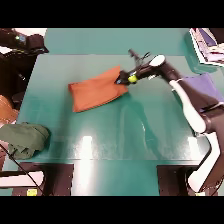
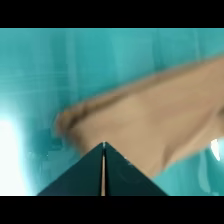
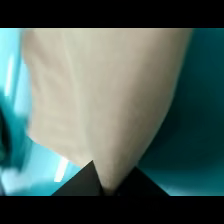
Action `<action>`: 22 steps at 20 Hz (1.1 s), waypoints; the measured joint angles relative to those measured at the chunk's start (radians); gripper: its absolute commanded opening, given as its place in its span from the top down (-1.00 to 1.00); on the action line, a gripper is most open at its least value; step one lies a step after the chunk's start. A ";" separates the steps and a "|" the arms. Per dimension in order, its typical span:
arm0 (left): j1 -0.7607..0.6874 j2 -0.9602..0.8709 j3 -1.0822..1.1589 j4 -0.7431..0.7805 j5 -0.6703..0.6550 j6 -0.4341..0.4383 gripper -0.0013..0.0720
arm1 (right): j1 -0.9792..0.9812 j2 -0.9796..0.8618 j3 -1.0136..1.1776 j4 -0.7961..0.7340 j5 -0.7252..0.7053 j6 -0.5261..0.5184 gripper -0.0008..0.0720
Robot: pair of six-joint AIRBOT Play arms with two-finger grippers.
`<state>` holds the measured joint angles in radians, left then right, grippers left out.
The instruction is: Fold the shirts.
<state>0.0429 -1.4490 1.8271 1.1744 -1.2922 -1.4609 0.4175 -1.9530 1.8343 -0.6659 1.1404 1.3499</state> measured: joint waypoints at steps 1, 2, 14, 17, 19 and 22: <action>-0.020 0.000 0.000 0.000 0.000 0.005 0.90 | -0.043 0.032 -0.002 -0.020 -0.001 0.011 0.94; -0.042 0.000 0.000 0.000 0.000 0.010 0.90 | -0.096 0.071 -0.009 -0.040 -0.005 0.026 0.93; -0.129 0.000 0.000 -0.007 0.013 0.024 0.90 | -0.735 0.471 -0.319 -0.142 -0.114 0.122 0.93; -0.130 0.000 0.000 -0.008 0.017 0.023 0.90 | -0.788 0.518 -0.294 -0.145 -0.124 0.113 0.93; -0.130 0.000 0.000 -0.008 0.018 0.022 0.90 | -0.808 0.544 -0.244 -0.146 -0.123 0.111 0.93; -0.130 -0.002 0.000 -0.009 0.018 0.022 0.90 | -0.822 0.584 -0.171 -0.146 -0.092 0.108 0.93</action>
<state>-0.0875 -1.4513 1.8271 1.1656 -1.2739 -1.4391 -0.4042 -1.3685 1.6638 -0.8116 1.0481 1.4578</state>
